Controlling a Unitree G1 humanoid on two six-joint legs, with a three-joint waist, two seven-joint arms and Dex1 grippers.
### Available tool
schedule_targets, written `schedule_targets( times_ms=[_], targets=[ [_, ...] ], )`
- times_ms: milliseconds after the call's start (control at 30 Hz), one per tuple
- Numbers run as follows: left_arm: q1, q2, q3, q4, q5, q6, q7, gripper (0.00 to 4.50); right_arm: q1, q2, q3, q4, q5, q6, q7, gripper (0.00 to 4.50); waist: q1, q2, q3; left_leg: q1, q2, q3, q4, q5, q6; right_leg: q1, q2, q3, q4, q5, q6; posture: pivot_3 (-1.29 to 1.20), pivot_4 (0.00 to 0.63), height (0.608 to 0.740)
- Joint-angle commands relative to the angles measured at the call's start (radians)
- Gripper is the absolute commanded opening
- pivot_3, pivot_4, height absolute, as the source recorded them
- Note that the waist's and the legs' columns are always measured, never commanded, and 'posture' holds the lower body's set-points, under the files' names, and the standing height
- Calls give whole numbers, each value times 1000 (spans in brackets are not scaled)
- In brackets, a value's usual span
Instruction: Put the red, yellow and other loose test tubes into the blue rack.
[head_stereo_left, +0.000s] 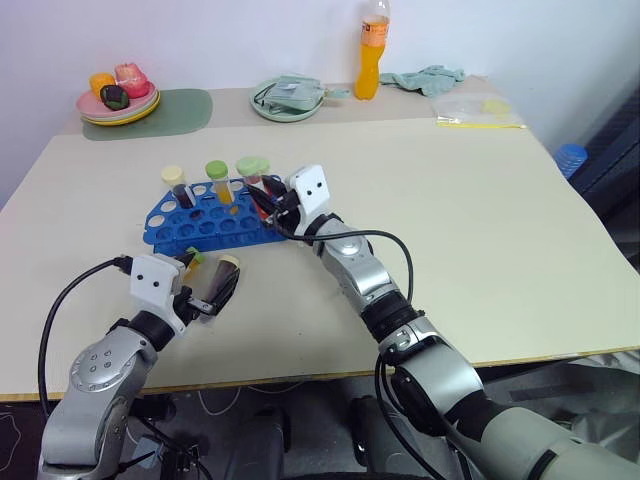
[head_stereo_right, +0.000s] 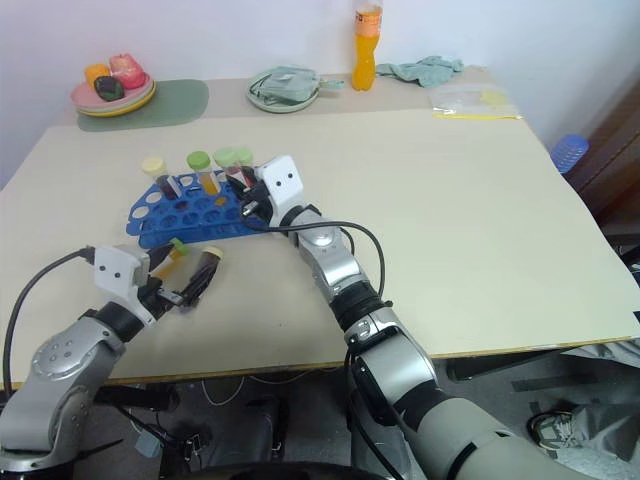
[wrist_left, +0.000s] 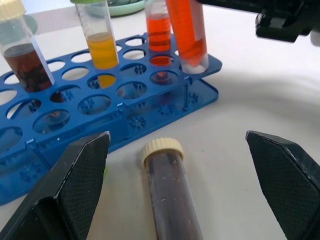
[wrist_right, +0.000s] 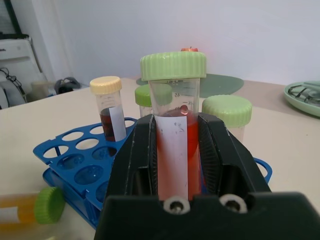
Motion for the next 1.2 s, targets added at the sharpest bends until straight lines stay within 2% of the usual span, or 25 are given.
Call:
schedule_targets(
  times_ms=[33, 467, 733, 900, 967, 1000, 1200],
  targets=[
    [13, 9, 27, 2, -1, -37, -18, 4500, -32, 82, -8, 25, -10, -34, -12, 698, 0, 0, 0, 0, 0, 0, 0, 0, 0, 0, 0, 0, 0, 0, 0, 0, 150, 740],
    [23, 1, 10, 42, 12, -90, -38, 4500, -61, 109, -25, 166, -20, -152, -52, 698, 1, 0, 0, 0, 0, 0, 0, 0, 0, 0, 0, 0, 0, 0, 0, 0, 150, 740],
    [10, 9, 20, 20, -3, -53, -23, 4500, -3, 93, -35, 133, 16, -170, 35, 698, 0, 0, 0, 0, 0, -1, 0, 0, 0, 0, 0, 0, 0, 0, 0, 0, 150, 740],
    [3, 9, 19, 4, -6, -31, -12, 4500, 21, 83, -27, 103, 10, -190, 60, 3178, 0, 0, 0, 0, 0, -1, 0, 0, 0, 0, 0, 0, 0, 0, 0, 0, 150, 740],
    [0, 9, 20, 3, -6, -27, -11, 4500, 24, 82, -31, 87, 11, -198, 57, 4302, 0, 0, 0, 0, 0, -1, 0, 0, 0, 0, 0, 0, 0, 0, 0, 0, 150, 740],
    [-1, 9, 20, 3, -6, -25, -10, 4500, 22, 80, -33, 82, 8, -202, 48, 4460, 0, 0, 0, 0, 0, -1, 0, 0, 0, 0, 0, 0, 0, 0, 0, 0, 150, 740],
    [-4, 9, 25, -8, -6, -4, 4, 4500, 60, 31, -17, -55, 3, -193, 73, 4460, 2, 0, 0, 0, 0, -1, 0, 0, 0, 0, 0, 0, 0, 0, 0, 0, 150, 740]
  ],
)
